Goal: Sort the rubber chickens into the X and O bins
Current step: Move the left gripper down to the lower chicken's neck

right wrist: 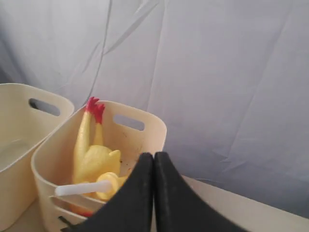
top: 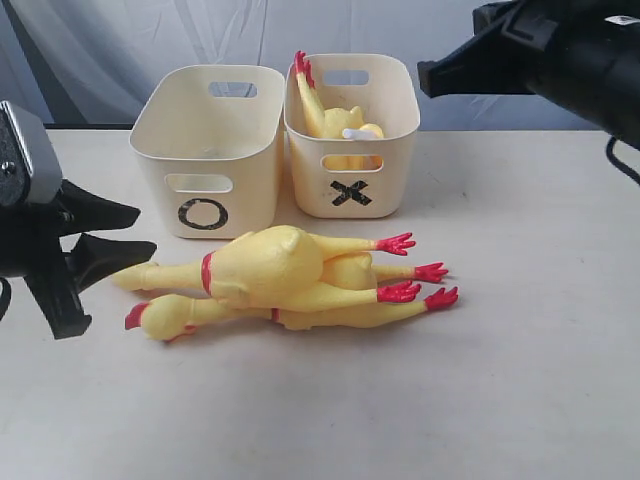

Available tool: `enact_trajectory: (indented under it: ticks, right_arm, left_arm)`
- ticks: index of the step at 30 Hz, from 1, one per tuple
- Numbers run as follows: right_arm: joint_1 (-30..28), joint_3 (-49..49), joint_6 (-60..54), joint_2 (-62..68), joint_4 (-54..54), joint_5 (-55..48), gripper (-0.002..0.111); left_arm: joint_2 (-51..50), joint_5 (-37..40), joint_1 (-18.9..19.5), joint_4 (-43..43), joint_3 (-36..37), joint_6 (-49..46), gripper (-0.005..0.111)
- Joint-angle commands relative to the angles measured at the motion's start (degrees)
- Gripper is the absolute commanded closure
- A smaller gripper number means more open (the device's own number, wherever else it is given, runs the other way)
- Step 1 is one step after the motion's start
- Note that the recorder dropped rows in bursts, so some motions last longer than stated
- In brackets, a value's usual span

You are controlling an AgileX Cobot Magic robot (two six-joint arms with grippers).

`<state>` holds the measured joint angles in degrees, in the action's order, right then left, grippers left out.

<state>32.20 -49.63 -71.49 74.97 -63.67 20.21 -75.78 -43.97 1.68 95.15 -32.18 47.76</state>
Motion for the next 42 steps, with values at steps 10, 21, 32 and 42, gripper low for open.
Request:
enact_trajectory:
  ticks: [10,21,32,42]
  right_arm:
    - [-0.2,2.6,0.6,-12.9,0.1,-25.9,0.108]
    - [-0.2,5.9,0.6,-13.5,0.3,-35.0,0.108]
    - [-0.2,6.5,0.9,-13.5,-0.9,-36.6,0.108]
    - [-0.2,6.5,0.9,-13.5,-1.1,-36.6,0.108]
  left_arm:
    - [-11.1,-1.0,-0.2,-4.1,-0.2,-14.8,0.041]
    - [-18.8,-3.0,-0.2,-16.9,-1.1,-32.7,0.041]
    - [-25.5,-4.3,-0.2,-18.5,-4.4,-36.4,0.041]
    - [-29.2,-4.7,-0.2,-17.4,-7.2,-36.4,0.041]
